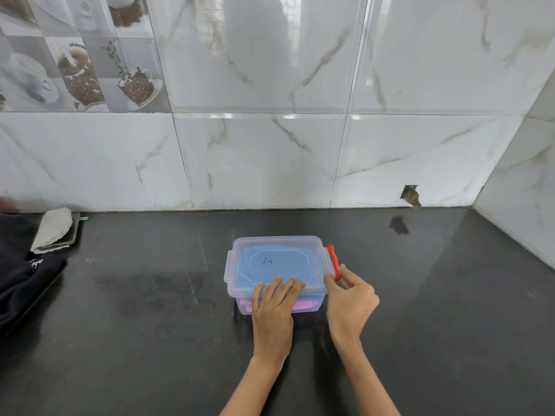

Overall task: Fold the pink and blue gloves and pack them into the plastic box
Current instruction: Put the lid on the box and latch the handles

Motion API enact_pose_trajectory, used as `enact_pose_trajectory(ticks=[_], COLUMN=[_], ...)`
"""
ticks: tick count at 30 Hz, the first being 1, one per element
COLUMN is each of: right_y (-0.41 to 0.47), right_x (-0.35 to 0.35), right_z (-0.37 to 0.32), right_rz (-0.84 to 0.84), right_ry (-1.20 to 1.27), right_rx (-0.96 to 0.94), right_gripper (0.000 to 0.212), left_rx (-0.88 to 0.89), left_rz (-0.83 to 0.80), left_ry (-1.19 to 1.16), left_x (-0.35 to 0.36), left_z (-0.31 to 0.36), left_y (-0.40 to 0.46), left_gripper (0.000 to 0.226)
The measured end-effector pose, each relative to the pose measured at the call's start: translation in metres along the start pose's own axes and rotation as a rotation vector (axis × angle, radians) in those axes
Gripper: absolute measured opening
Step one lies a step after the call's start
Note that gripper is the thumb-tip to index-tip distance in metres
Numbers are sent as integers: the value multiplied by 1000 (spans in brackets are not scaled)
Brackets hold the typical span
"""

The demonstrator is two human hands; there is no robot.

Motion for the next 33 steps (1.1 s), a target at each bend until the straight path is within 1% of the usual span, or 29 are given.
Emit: enact_pose_trajectory(ticks=[10, 13, 16, 24, 27, 29, 30, 33], right_y=[9, 21, 28, 22, 18, 14, 13, 14], right_x=[1, 9, 19, 17, 22, 28, 29, 30], right_z=[-13, -18, -13, -11, -15, -17, -17, -20], right_rz=[-53, -148, -232, -188, -189, -192, -189, -185], right_ry=[-72, -192, -288, -245, -275, -361, -392, -489], right_rx=[-5, 30, 106, 70, 12, -50, -59, -92], right_gripper=[35, 24, 21, 18, 10, 26, 30, 32], left_rx=[-2, -10, -16, -28, -26, -29, -29, -29], left_rz=[-36, -55, -69, -58, -63, -73, -77, -76], left_ry=[2, -5, -12, -9, -10, -12, -14, -22], left_x=[0, 0, 2, 5, 5, 5, 6, 5], left_z=[1, 1, 1, 1, 0, -1, 0, 0], left_y=[2, 1, 2, 1, 1, 1, 0, 0], left_gripper=[49, 49, 49, 48, 47, 47, 47, 47])
Point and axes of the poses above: each hand's wrist, its own y-axis towards the middle knuckle, its own x-axis out of the palm, z = x × y, the point moved 9 cm from there along y, towards the middle knuckle, and after that the axes turned 14 degrees about y, right-handed, at the moved point
